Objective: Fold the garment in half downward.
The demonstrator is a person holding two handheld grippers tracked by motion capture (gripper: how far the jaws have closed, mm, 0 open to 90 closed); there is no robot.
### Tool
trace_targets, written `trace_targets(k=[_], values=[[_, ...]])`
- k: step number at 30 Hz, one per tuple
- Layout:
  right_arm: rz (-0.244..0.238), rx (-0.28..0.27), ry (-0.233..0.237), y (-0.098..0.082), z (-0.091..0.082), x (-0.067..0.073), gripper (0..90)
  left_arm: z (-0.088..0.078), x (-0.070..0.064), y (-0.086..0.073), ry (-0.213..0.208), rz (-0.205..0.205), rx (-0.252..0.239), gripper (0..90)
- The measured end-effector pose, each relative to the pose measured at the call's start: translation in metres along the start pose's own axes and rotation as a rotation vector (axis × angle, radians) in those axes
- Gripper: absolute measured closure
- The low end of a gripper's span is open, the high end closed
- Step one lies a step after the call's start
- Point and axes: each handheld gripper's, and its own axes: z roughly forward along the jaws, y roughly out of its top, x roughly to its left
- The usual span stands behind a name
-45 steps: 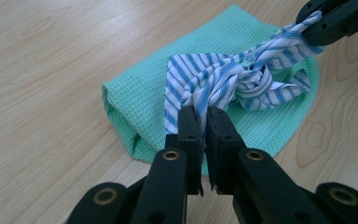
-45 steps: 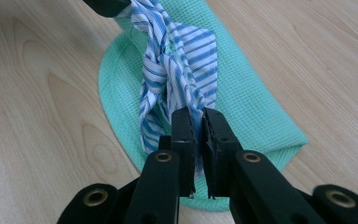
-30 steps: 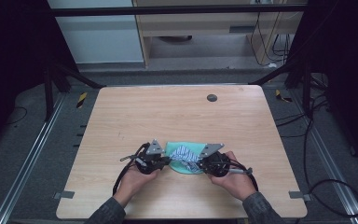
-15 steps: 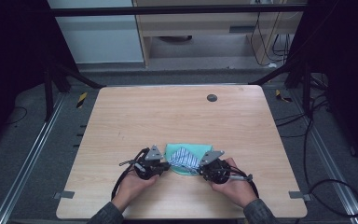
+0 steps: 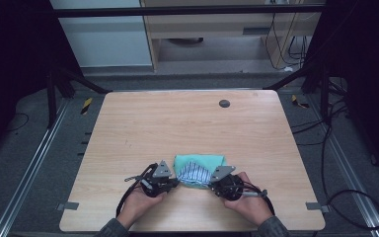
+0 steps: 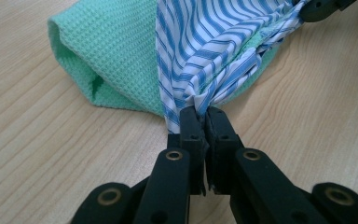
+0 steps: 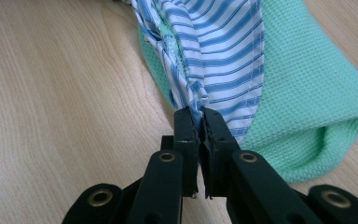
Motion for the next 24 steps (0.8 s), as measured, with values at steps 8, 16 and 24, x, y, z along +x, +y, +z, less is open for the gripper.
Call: trace_targets(k=[8,16,24], values=[[-0.007,0.006,-0.008,0.000,-0.001,0.002,85.5,-0.003,-0.006,-0.004,0.004,0.001,-0.010,86.8],[-0.008,-0.005,-0.006,-0.001,-0.008,0.006,78.7,-0.016,-0.010,-0.009,0.019,-0.019,-0.053,78.3],[0.014,-0.017,0.000,-0.001,-0.014,0.006,67.1,-0.030,-0.008,-0.002,0.024,-0.040,-0.121,74.7]])
